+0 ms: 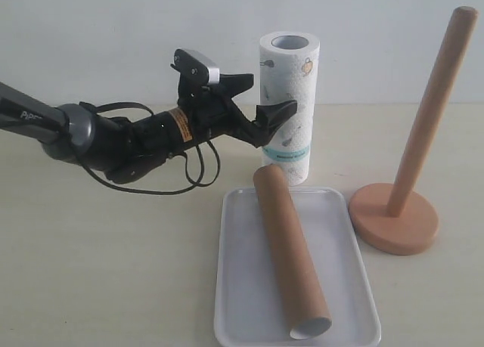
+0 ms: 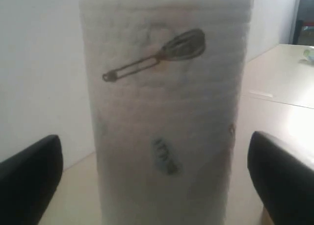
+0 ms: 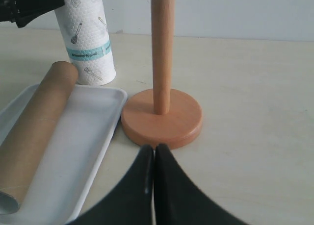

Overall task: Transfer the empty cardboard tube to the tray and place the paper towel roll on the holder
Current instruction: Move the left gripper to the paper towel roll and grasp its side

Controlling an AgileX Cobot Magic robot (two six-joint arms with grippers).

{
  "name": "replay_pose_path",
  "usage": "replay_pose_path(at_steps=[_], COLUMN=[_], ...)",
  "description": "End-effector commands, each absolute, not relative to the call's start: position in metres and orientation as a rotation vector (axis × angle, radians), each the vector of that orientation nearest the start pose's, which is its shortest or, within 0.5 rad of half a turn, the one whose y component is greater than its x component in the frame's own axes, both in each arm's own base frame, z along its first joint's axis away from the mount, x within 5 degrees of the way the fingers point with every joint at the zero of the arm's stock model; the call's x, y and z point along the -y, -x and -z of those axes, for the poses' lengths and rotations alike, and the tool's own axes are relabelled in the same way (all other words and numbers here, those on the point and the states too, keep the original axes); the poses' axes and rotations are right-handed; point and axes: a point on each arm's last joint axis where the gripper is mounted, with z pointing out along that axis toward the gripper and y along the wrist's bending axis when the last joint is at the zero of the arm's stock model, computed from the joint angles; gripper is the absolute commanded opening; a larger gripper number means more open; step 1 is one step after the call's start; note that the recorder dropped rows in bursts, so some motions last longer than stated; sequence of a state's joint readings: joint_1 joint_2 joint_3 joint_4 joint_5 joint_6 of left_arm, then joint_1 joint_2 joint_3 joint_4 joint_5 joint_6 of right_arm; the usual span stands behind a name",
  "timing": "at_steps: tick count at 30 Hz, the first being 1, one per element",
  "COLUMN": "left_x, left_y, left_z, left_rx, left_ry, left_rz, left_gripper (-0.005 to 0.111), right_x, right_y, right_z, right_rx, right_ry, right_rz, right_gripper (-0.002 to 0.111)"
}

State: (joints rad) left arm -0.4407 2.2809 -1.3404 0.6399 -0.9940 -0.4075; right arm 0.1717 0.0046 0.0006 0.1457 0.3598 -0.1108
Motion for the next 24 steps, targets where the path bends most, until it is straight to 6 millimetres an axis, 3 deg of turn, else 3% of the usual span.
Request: replay_pose_path(at_steps=[1,18,20,24], left_x=[0.257,0.278,0.282,0.284], left_y=[-0.413,-0.431,-0.43,-0.428], left_z=[-0.139,-0.127,-0.128,-0.133], left_rx=[-1.384,-1.381,-1.377,-1.327], left_ry=[-0.74,-0.749,-0.758,-0.75], left_rz=[0.781,0.758,0.76,0.793], left_gripper=[0.095,0.092,0.083,0.044], right_x=[-0.013,-0.013,-0.013,-0.013], right_y=[-0.052,-0.052,-0.052,-0.052], right_z=[-0.181,-0.181,-0.181,-0.181], right_rx=[-1.832,-1.832,-1.832,-1.832], right_ry=[0.167,0.167,0.167,0.167], right_rz=[-0.183,-0.183,-0.183,-0.183], right_gripper=[0.0,0.0,0.0,0.0])
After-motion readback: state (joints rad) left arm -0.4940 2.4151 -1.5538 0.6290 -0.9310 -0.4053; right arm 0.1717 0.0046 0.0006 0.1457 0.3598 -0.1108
